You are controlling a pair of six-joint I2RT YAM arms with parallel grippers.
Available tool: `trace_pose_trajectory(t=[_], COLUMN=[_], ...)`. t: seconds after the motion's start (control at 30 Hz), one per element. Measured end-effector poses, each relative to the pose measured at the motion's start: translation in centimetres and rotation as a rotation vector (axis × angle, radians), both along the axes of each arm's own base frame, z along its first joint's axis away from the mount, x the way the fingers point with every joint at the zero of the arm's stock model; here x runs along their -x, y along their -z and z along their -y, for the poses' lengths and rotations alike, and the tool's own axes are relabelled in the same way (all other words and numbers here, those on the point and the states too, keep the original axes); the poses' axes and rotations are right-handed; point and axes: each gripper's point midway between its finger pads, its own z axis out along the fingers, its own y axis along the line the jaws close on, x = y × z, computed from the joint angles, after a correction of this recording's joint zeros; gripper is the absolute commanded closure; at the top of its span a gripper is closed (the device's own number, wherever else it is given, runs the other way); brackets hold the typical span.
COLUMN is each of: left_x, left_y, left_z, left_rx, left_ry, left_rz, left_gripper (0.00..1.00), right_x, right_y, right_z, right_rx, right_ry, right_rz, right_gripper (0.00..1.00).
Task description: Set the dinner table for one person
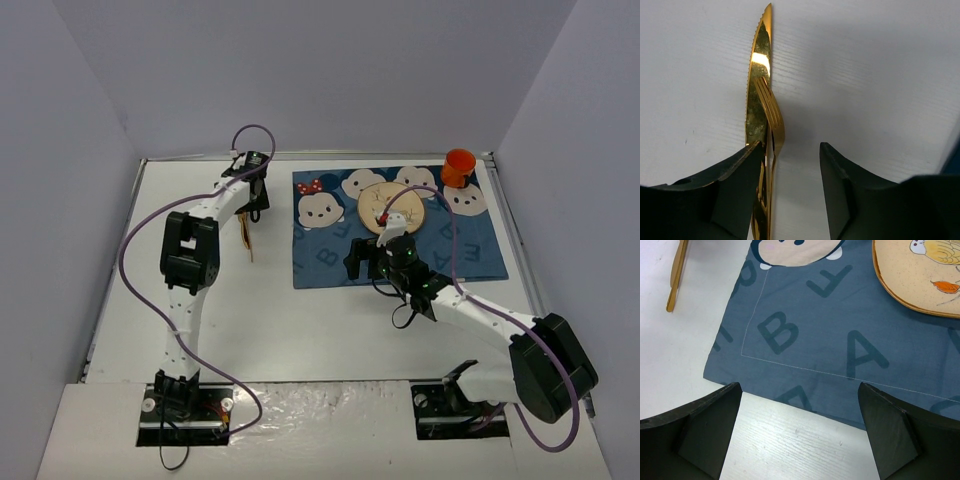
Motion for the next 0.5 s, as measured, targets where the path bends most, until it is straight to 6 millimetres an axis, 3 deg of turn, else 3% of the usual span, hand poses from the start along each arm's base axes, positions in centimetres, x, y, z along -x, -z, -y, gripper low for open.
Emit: trace_pose_trajectory(t=[0.37,0.5], left_x=[-0.7,-0.7], left_y=[1.0,1.1], left_z=[-0.1,-0.3], left_rx=[-0.025,-0.034], left_ry=[0.007,0.006], left_rz=[-0.016,-0.017], left_gripper=[0.63,0.75], right_x=[0.2,0.2], right_y=[0.0,0.1], right_z=[0.0,0.0], right_rx=[0.004,0.007], right_ry=[-0.006,-0.008], right_rz=[0.003,0.003], right_gripper=[0.02,0.02])
